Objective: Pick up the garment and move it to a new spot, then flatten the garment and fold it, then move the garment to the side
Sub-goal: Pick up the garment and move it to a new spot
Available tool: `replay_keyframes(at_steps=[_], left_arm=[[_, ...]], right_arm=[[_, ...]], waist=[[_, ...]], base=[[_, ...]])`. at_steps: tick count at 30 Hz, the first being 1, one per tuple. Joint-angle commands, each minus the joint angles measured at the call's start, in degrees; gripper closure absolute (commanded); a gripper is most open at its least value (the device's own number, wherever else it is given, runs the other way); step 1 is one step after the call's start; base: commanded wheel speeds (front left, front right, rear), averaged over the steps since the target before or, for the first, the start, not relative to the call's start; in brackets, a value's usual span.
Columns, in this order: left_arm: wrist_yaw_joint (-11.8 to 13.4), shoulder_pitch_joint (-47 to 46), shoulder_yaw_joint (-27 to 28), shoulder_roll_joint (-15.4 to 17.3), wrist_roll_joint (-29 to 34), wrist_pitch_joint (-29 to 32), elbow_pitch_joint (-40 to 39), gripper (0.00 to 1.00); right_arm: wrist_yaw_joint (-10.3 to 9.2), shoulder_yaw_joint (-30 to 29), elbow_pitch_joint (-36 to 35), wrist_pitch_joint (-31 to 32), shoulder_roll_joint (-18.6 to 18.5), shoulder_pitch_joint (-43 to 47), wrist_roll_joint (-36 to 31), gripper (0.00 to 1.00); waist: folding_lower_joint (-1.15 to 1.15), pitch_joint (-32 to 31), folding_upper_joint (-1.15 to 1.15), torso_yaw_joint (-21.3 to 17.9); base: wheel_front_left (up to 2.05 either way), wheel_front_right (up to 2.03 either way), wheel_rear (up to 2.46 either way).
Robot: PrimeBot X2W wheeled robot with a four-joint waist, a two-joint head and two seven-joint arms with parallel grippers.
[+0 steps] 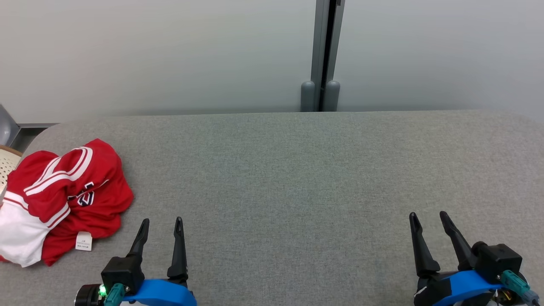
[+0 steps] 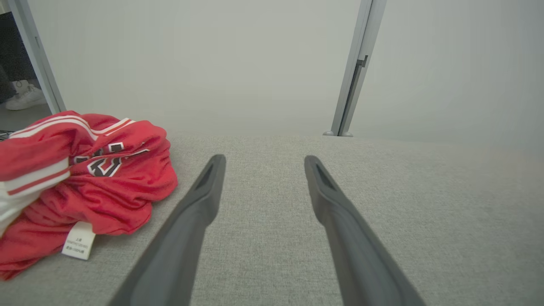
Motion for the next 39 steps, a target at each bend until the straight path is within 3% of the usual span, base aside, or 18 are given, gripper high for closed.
replay_keyframes(at_steps=[1,12,32,39], left_arm=[[0.13,0.34,0.10,0.32,-0.19,0.24,-0.26,0.00],[0.81,0.57,0.57,1.09,-0.87,0.16,-0.44,0.00],[1.64,2.79,0.15,2.66,-1.47,1.17,-2.20,0.00],[2.79,4.20,1.44,3.19,-2.15,0.59,-3.60,0.00]], right_arm=[[0.13,-0.17,0.05,-0.16,-0.32,0.39,0.27,0.00],[0.13,-0.19,-0.39,0.32,-0.29,0.60,-0.98,0.00],[0.08,-0.67,-1.76,2.48,-0.29,2.02,-4.42,0.00],[0.08,1.06,-1.42,3.05,-0.31,0.15,-4.34,0.00]], waist=[[0.00,0.01,0.00,0.23],[0.00,-0.13,0.00,6.78],[0.00,-1.20,0.00,26.18],[0.00,-0.48,0.00,28.39]], base=[[0.00,0.00,0.00],[0.00,0.00,0.00],[0.00,0.00,0.00],[0.00,0.00,0.00]])
